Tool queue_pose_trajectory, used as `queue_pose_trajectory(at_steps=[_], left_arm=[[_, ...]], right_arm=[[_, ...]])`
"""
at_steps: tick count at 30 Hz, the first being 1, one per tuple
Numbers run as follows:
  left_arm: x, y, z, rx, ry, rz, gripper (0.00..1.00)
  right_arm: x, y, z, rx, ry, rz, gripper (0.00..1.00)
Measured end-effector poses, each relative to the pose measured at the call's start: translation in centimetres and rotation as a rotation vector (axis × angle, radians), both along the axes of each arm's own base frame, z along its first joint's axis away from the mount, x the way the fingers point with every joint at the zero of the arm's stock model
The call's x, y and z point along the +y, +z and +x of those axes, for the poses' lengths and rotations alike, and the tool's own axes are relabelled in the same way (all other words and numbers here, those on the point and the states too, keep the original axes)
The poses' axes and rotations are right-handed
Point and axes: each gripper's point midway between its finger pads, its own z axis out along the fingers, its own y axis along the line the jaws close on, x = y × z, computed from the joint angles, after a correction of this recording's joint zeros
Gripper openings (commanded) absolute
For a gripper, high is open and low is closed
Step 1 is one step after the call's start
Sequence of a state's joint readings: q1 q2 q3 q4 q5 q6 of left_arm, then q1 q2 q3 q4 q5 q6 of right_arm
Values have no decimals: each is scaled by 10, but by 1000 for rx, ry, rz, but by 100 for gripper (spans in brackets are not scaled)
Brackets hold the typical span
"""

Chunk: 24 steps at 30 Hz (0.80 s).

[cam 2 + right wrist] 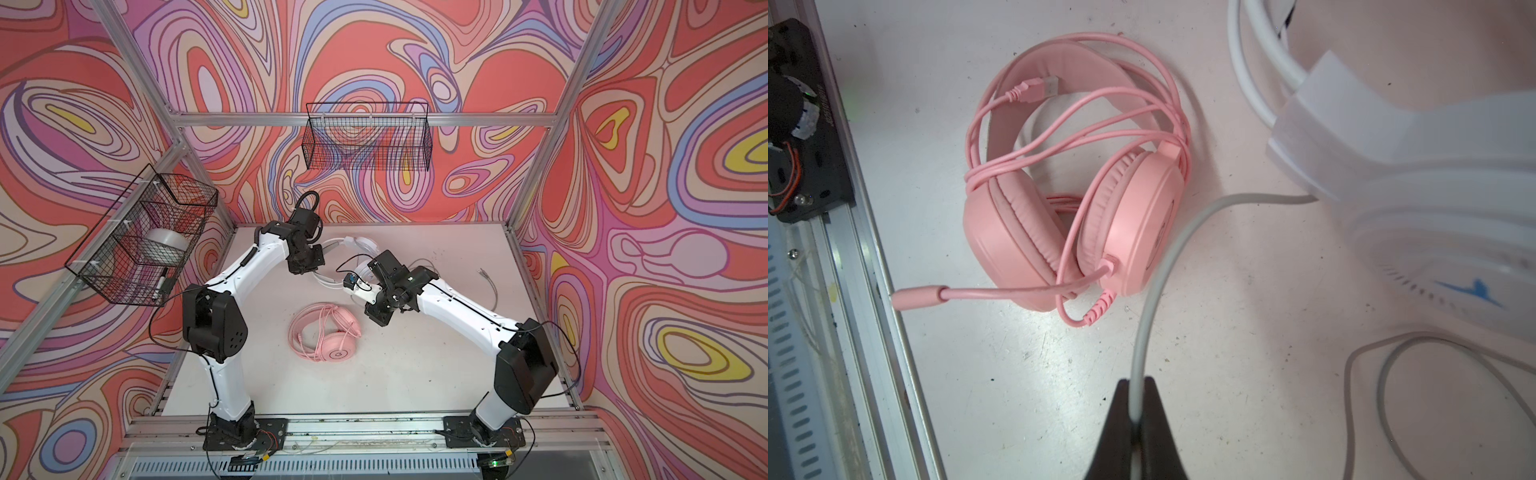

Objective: Wrap the headphones
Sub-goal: 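Lift the grey cable with the right gripper toward the white headset, then carry the grey cable over the headband toward the left gripper and release it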

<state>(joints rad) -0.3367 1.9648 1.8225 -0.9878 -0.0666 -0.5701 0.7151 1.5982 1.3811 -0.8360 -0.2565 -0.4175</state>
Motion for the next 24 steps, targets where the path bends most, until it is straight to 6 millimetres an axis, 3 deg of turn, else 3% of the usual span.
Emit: queue_pose_trajectory(at_steps=[6,15,24], left_arm=[[-1,6,2,-4,-41,102,0],[2,-2,-4,41,-97,205,0],[-12,-4,-6,47,-209,252,0]], right_arm=[[-5,18,4,-15,9,-54,0],[-18,19,7,-12,11,-159,0],[-31,23,29,-146,39,-269,0]])
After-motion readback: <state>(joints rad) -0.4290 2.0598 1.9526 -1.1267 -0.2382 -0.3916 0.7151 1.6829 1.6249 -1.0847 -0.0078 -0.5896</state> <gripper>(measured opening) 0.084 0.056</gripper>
